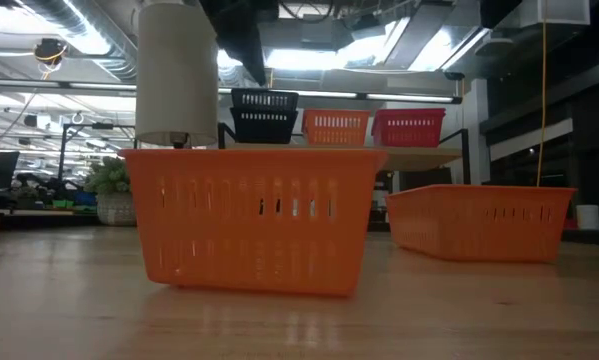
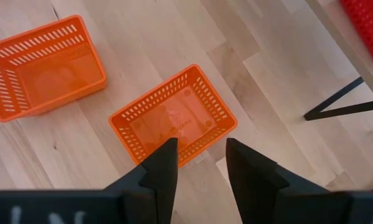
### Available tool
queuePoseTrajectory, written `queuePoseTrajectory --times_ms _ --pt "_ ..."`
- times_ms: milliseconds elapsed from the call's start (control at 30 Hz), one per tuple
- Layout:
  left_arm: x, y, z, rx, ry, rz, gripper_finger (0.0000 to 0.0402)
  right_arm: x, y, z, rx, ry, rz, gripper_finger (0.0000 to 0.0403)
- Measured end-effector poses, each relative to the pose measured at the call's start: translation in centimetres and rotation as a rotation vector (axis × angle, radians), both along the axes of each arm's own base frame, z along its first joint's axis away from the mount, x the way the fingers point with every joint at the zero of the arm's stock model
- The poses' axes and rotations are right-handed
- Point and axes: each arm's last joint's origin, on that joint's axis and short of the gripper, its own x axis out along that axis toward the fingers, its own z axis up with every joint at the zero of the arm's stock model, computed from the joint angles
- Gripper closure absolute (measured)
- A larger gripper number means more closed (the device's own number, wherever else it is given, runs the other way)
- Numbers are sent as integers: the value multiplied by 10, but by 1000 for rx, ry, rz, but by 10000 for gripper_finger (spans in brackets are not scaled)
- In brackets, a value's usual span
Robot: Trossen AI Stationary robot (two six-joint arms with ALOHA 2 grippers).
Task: Stack baskets on shelf by color
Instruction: Stack the left black bin on top of the black bin on the shelf, then stack the top orange bin on top of the orange bin on the shelf
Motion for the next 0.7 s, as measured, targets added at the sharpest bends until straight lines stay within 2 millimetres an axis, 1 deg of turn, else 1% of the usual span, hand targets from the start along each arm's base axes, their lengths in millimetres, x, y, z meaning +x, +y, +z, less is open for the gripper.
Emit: queuePoseTrajectory --times_ms 133,233,433,600,700 --pt "2 -6 1 34 4 -10 323 0 0 0 0 1 0 269" --pt "1 -6 1 43 18 -1 323 0 0 0 -1 0 1 269" --pt "9 -2 -15 39 100 18 323 0 0 0 -1 0 -1 269" --pt "10 -2 -13 45 84 17 323 0 0 0 -1 0 -1 269" --pt "4 -5 -7 49 67 17 323 0 0 0 -1 0 -1 269"
